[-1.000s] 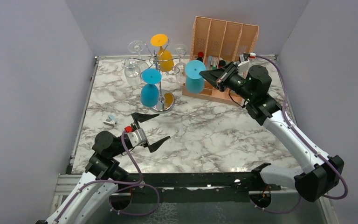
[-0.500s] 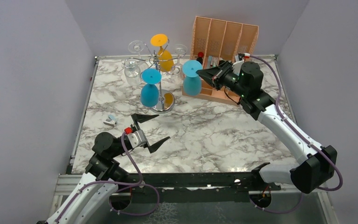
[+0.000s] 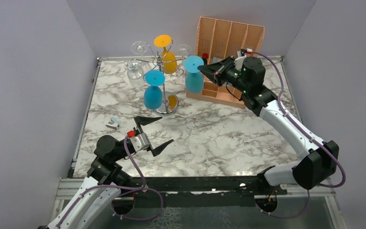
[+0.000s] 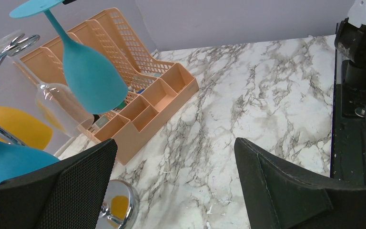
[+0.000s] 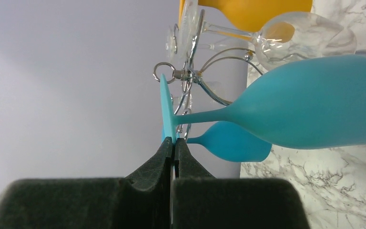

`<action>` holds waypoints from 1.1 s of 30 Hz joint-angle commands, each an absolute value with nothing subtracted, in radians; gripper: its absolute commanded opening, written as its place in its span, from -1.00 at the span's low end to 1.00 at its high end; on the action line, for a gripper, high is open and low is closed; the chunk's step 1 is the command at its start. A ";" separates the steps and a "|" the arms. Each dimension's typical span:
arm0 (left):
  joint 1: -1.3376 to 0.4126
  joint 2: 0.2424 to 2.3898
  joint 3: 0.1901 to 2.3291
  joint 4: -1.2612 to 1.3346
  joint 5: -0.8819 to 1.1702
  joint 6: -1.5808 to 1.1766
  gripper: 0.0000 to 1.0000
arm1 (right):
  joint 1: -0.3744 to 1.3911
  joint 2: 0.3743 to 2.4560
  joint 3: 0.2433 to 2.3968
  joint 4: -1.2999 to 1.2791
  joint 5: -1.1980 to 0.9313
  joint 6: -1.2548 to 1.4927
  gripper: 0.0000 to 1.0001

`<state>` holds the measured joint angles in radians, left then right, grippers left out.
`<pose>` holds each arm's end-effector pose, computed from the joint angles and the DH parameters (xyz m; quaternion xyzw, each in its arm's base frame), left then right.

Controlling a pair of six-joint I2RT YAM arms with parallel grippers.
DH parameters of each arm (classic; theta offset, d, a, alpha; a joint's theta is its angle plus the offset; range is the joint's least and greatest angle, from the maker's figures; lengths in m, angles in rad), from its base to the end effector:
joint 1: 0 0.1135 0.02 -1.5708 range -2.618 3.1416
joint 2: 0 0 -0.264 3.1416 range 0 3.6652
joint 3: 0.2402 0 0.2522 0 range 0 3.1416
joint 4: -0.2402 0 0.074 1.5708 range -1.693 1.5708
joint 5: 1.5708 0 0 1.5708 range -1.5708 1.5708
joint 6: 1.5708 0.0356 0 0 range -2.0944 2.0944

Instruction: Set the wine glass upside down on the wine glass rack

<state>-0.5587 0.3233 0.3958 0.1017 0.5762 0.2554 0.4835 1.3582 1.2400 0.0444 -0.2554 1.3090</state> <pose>0.0846 -0.0758 0.2930 0.4439 0.4799 -0.2915 0.6983 0.2816 0.1580 0.3943 0.2121 0.7005 0.5854 0.3487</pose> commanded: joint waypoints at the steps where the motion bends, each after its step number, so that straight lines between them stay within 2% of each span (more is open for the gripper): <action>1: -0.561 0.311 0.394 0.117 0.600 0.262 0.98 | 0.489 1.381 1.300 0.087 -0.281 1.290 -0.98; 33: -0.561 0.295 0.396 0.121 0.581 0.268 0.98 | 0.573 1.558 1.438 0.119 -0.457 1.272 -0.98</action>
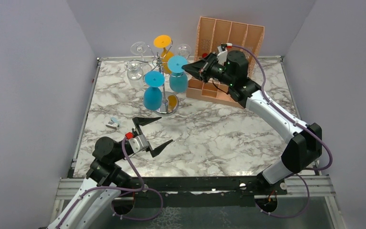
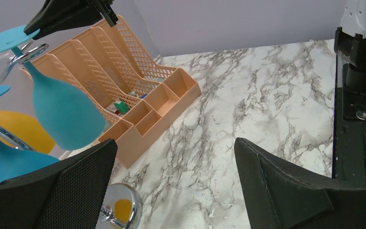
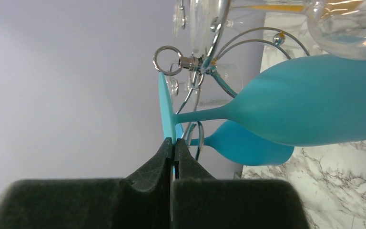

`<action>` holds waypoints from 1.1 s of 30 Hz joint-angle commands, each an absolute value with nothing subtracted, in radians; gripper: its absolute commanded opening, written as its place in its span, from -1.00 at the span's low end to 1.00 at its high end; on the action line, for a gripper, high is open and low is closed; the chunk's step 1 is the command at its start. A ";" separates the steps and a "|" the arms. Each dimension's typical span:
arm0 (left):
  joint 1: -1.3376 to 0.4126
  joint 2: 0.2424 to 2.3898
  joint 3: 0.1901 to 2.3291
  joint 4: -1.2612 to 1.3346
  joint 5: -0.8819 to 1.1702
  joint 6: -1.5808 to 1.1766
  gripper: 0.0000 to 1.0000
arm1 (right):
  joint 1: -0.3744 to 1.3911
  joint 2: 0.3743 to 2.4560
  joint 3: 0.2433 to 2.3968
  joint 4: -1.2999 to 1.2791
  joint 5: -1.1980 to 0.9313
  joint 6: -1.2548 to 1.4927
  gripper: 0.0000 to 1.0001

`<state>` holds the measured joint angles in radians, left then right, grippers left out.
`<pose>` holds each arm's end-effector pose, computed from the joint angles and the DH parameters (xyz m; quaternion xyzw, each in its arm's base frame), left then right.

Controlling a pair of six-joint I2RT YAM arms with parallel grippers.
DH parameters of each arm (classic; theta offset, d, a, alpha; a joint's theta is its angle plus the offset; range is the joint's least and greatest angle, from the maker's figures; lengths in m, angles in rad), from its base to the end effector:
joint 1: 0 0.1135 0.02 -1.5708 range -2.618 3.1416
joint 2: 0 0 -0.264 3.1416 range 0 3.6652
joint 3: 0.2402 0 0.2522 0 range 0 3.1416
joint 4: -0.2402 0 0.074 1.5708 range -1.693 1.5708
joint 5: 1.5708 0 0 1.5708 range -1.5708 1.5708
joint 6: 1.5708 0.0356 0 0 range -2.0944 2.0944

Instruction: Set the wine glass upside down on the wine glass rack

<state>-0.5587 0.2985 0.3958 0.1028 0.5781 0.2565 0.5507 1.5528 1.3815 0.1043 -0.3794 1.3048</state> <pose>0.0807 -0.0734 0.2953 0.4431 0.4695 -0.2901 0.7065 0.3115 0.2068 0.3877 0.1443 0.7143 0.6194 0.2920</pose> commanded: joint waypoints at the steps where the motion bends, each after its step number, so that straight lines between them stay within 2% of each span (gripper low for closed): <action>1: -0.561 0.296 0.395 0.120 0.580 0.267 0.98 | 0.575 1.556 1.439 0.116 -0.462 1.266 -0.98; 21: -0.561 0.297 0.388 0.118 0.576 0.264 0.98 | 0.576 1.549 1.425 0.102 -0.526 1.227 -0.98; 33: -0.561 0.309 0.389 0.111 0.575 0.267 0.98 | 0.577 1.494 1.374 0.066 -0.469 1.215 -0.98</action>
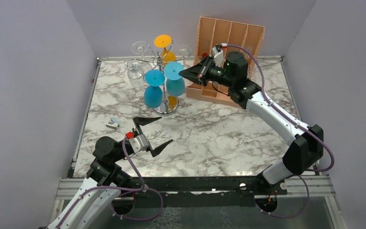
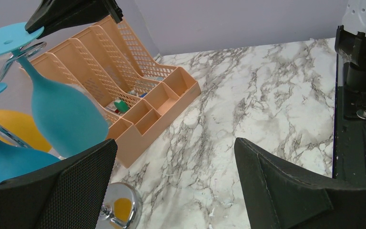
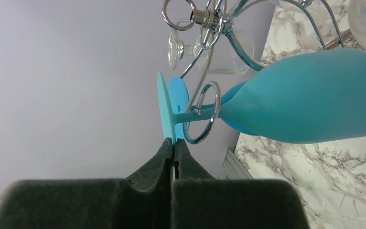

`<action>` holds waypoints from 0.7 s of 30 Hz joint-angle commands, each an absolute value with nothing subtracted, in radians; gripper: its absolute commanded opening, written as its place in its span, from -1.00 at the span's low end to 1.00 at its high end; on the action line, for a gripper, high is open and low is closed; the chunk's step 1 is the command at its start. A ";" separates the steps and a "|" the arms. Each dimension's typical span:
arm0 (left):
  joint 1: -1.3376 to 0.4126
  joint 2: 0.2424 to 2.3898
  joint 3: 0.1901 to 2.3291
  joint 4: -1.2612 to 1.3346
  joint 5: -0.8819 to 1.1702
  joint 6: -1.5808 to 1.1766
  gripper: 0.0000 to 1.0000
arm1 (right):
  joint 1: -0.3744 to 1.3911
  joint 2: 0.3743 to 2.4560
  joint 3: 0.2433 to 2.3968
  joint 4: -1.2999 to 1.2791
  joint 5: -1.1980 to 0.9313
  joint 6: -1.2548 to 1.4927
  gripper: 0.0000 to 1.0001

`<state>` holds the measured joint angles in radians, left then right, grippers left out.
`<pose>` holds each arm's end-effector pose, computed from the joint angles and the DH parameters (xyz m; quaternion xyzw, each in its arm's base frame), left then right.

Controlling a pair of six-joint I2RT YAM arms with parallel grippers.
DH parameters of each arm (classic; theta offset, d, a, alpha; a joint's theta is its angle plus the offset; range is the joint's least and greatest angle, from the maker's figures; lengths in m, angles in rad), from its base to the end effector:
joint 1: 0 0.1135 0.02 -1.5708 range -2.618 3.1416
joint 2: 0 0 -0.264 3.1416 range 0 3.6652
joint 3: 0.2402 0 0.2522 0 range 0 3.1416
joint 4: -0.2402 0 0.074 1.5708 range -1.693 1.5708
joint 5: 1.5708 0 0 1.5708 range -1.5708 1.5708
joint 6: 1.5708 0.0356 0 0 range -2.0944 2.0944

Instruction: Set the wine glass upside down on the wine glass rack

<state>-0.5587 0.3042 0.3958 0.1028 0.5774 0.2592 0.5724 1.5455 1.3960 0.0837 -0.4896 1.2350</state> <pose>0.0816 -0.0740 0.2948 0.4439 0.4712 -0.2893 0.7052 0.3017 0.2143 0.3933 0.0737 0.7236 0.6304 0.2713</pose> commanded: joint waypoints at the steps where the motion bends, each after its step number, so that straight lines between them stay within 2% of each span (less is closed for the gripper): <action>1: -0.561 0.308 0.388 0.109 0.576 0.267 0.98 | 0.577 1.487 1.368 0.066 -0.459 1.216 -0.98; 21: -0.561 0.312 0.393 0.098 0.554 0.261 0.98 | 0.577 1.427 1.314 -0.004 -0.284 1.285 -0.98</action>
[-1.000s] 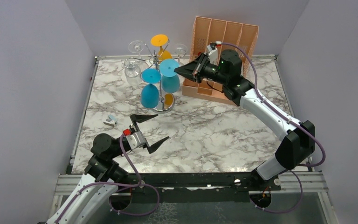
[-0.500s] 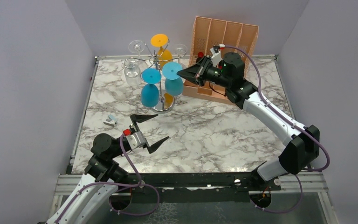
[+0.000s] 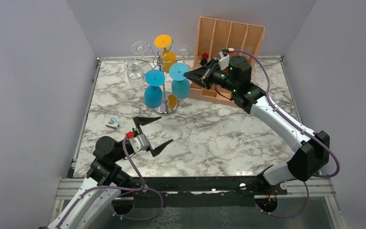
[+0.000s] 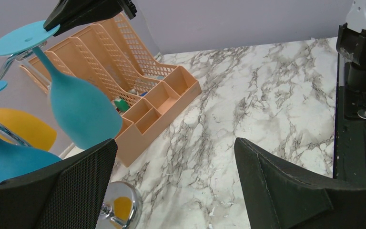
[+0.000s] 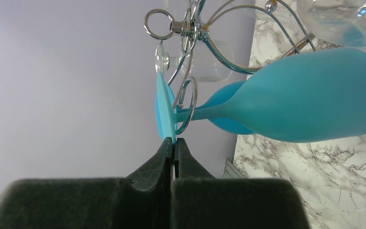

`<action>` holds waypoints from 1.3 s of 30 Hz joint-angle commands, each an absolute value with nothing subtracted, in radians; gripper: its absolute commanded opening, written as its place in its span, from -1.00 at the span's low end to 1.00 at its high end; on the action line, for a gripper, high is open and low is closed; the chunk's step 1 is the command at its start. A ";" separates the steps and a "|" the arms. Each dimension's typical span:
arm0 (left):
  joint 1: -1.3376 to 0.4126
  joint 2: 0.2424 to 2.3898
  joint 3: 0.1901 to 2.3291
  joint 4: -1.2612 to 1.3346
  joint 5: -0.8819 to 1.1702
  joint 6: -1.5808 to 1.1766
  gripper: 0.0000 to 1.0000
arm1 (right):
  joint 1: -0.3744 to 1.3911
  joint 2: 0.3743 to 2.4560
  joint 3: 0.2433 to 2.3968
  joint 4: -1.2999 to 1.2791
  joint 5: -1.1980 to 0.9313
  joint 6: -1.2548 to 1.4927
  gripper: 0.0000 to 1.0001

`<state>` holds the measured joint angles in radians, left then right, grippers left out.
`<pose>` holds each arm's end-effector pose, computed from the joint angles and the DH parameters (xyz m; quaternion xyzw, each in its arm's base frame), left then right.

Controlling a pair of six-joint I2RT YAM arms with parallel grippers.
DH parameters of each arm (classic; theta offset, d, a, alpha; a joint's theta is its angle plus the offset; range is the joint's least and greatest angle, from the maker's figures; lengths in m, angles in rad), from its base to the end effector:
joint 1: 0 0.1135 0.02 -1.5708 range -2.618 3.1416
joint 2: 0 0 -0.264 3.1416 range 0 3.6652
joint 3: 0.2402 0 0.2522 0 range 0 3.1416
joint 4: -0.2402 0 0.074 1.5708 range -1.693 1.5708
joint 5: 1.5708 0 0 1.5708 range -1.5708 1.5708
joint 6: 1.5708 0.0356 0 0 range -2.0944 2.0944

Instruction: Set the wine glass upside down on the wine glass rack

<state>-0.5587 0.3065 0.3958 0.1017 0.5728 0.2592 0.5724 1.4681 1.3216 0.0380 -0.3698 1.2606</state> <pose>0.0822 -0.0741 0.2945 0.4427 0.4735 -0.2882 0.7048 0.2877 0.2007 0.3881 0.1313 0.7302 0.6041 0.2909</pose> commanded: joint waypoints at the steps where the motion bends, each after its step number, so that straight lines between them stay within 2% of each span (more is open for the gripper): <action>1: -0.561 0.311 0.393 0.098 0.554 0.261 0.98 | 0.577 1.424 1.315 -0.011 -0.275 1.289 -0.98; 5: -0.561 0.310 0.392 0.098 0.548 0.259 0.98 | 0.576 1.423 1.328 -0.036 -0.265 1.287 -0.95; 8: -0.561 0.310 0.393 0.097 0.538 0.260 0.98 | 0.577 1.423 1.337 -0.076 -0.250 1.287 -0.80; 16: -0.561 0.307 0.396 0.090 0.532 0.253 0.98 | 0.577 1.423 1.303 -0.049 -0.267 1.302 -0.74; 26: -0.561 0.310 0.420 0.090 0.492 0.219 0.98 | 0.577 1.382 1.295 -0.074 -0.257 1.270 -0.56; 33: -0.562 0.308 0.450 0.096 0.450 0.144 0.98 | 0.577 1.306 1.265 -0.096 -0.304 1.165 -0.18; 39: -0.561 0.285 0.496 0.093 0.322 0.041 0.98 | 0.577 1.194 1.238 -0.169 -0.277 0.981 0.12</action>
<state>-0.5587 0.3073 0.4358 0.0776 0.4435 0.1463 0.5728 1.2724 1.2476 -0.0994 -0.2855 1.1416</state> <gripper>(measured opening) 0.988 0.518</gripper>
